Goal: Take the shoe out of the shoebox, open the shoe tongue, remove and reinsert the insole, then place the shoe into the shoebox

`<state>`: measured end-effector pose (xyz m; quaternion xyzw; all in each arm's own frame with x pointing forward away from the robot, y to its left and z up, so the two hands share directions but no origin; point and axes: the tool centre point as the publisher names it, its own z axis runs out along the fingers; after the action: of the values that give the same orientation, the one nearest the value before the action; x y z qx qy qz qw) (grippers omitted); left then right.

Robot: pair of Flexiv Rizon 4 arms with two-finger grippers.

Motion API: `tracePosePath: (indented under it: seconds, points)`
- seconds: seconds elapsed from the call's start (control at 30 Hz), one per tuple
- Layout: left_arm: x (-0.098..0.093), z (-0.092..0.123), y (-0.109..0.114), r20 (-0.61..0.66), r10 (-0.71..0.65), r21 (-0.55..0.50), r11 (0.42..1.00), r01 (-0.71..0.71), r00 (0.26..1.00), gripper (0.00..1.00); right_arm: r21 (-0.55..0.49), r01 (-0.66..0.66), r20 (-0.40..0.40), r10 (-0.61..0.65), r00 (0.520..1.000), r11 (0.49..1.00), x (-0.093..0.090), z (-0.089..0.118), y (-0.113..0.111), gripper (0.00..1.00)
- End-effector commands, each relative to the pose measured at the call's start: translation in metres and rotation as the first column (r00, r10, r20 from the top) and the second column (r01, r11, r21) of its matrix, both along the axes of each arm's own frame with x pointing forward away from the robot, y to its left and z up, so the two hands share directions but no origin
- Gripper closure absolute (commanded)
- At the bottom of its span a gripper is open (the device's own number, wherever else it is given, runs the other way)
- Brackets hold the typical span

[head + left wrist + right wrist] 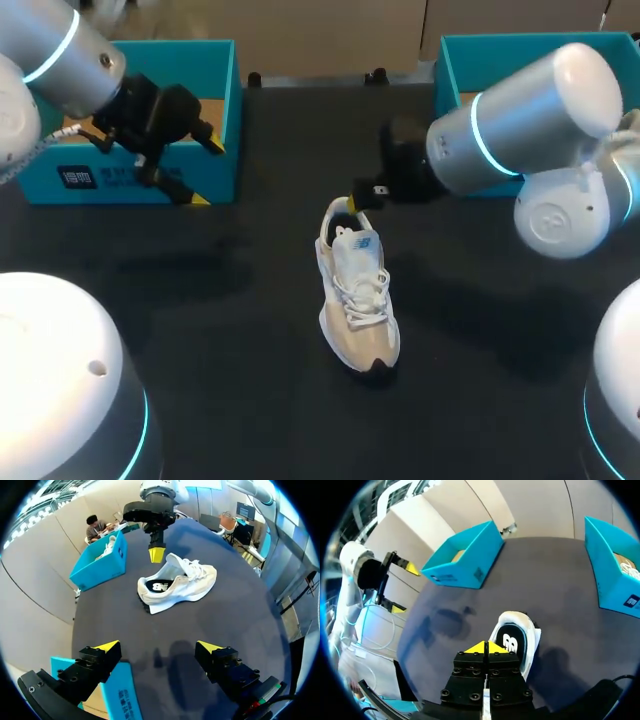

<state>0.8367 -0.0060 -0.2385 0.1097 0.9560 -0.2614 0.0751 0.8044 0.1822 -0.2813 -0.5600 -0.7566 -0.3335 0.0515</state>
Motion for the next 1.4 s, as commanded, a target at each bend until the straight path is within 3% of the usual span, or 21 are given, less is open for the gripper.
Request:
tracePosePath:
  seconds: [0.03,0.23,0.6,0.83,1.4]
  points:
    - [-0.002,0.010,0.011,0.006,0.030,0.014,0.999,-0.030,1.000,0.00,-0.426,0.189,0.073,-0.175,0.982,0.885,0.000,0.004,0.007,1.00]
    - [0.000,0.012,0.017,0.011,0.050,0.011,0.999,-0.051,0.999,0.00,-0.519,0.194,0.067,-0.186,0.980,0.833,-0.001,0.002,0.009,1.00]
    - [0.000,0.012,0.017,0.011,0.050,0.011,0.999,-0.051,0.999,0.00,-0.599,0.208,0.043,-0.228,0.973,0.773,-0.003,-0.014,0.005,1.00]
    - [0.000,0.012,0.017,0.011,0.050,0.011,0.999,-0.051,0.999,0.00,-0.677,0.168,-0.019,-0.245,0.969,0.717,-0.001,-0.024,0.006,1.00]
    - [0.000,0.012,0.017,0.011,0.050,0.011,0.999,-0.051,0.999,0.00,-0.648,0.117,-0.118,-0.251,0.961,0.752,-0.001,-0.060,0.003,1.00]
